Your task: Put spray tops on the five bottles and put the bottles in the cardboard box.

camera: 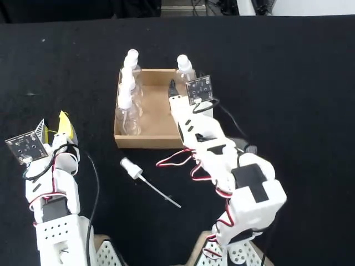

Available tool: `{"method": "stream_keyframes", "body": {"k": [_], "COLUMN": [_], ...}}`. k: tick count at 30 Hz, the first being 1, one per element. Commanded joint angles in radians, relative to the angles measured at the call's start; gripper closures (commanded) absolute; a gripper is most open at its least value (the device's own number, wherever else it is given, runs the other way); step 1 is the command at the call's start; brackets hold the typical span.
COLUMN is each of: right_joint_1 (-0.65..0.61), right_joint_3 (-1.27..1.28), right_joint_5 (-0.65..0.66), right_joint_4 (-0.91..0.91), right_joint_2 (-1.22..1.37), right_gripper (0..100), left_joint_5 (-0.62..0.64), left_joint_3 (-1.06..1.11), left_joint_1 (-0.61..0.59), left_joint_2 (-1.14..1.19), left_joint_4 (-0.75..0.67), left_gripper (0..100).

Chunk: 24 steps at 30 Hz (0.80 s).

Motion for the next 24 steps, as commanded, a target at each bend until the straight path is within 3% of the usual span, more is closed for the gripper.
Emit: {"method": "stream_keyframes", "body": {"k": [1,17,21,24], "right_joint_1": [-0.006,-0.012,-0.006,-0.008], "right_joint_3": [-0.001,0.294,0.282,0.211], "right_joint_5": [0.002,0.000,0.000,0.000], "right_joint_4": [0.008,0.018,0.206,0.400], "right_joint_2": [-0.088,-0.410,-0.510,-0.538], "right_gripper": [73.0,75.2,97.9,94.9], "left_joint_5": [-0.009,-0.009,-0.009,-0.009], "left_joint_3": [0.024,0.024,0.024,0.024], "left_joint_1": [0.010,0.010,0.010,0.010], "left_joint_2": [-0.014,-0.014,-0.014,-0.014], "left_joint_4": [-0.023,-0.025,-0.025,-0.025], "left_gripper": [87,87,87,87]}}
